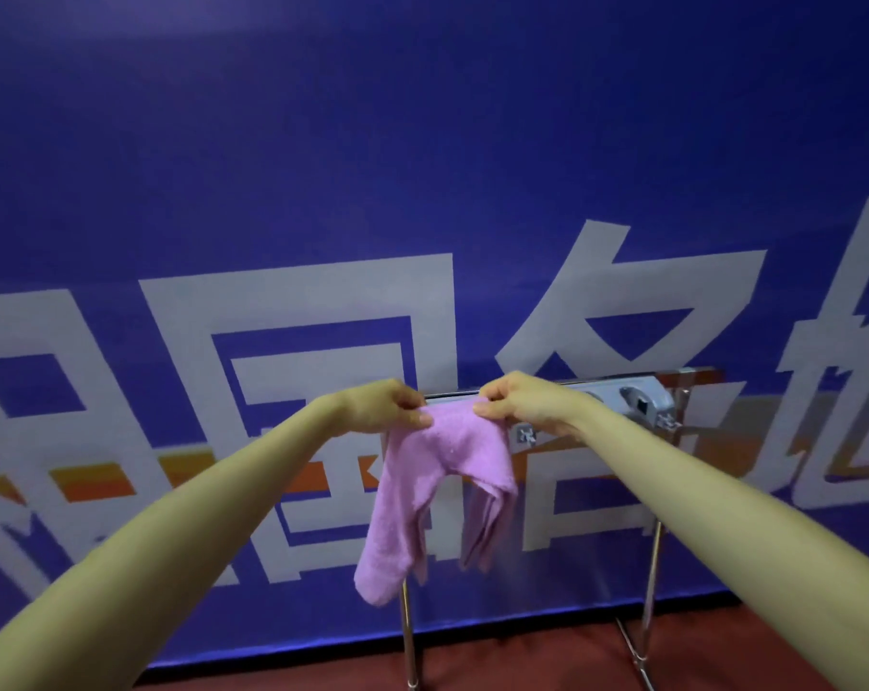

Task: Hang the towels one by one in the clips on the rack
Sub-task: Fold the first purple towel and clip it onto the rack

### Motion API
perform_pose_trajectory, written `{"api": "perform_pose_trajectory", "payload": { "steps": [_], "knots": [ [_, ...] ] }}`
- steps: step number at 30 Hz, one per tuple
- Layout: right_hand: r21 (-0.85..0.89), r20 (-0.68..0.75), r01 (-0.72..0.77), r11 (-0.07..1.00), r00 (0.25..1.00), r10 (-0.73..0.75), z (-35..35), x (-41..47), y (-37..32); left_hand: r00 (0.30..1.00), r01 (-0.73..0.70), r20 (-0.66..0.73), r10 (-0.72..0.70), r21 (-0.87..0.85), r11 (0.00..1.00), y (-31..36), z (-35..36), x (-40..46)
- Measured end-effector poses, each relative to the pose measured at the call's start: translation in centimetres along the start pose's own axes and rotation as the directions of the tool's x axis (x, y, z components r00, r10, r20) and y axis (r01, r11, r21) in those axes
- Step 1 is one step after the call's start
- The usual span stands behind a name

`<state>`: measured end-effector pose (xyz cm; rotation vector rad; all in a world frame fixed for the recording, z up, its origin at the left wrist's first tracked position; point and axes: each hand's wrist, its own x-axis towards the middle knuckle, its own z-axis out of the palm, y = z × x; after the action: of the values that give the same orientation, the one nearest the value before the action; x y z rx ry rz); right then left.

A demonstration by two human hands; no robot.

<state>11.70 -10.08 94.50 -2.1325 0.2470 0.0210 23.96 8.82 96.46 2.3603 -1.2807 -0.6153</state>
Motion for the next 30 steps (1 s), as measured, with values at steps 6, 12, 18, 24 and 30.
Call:
{"api": "perform_pose_trajectory", "payload": {
  "steps": [6,12,18,24,30],
  "knots": [
    [-0.128,-0.062,-0.115,0.985,0.992,0.108,2.5,5.4,1.1,0.999,0.032,-0.022,-0.031,0.039,0.999,-4.7,0.9,3.3],
    [-0.154,-0.164,-0.198,0.968,0.971,0.173,3.6,9.8,2.7,0.995,0.064,-0.073,-0.064,-0.015,0.998,-8.3,1.9,7.5],
    [-0.257,-0.216,-0.220,0.941,0.962,0.166,4.2,11.8,5.4,0.987,0.138,-0.070,-0.144,-0.090,0.986,-10.0,4.5,10.7],
    [-0.428,-0.300,-0.200,0.881,0.951,0.071,5.5,12.7,6.4,0.966,0.214,-0.077,-0.248,-0.304,0.928,-11.9,6.4,11.2],
    [-0.611,-0.349,-0.191,0.768,0.936,-0.045,6.5,13.8,7.6,0.962,0.220,-0.107,-0.250,-0.231,0.948,-12.5,7.5,11.8]
  ]
}}
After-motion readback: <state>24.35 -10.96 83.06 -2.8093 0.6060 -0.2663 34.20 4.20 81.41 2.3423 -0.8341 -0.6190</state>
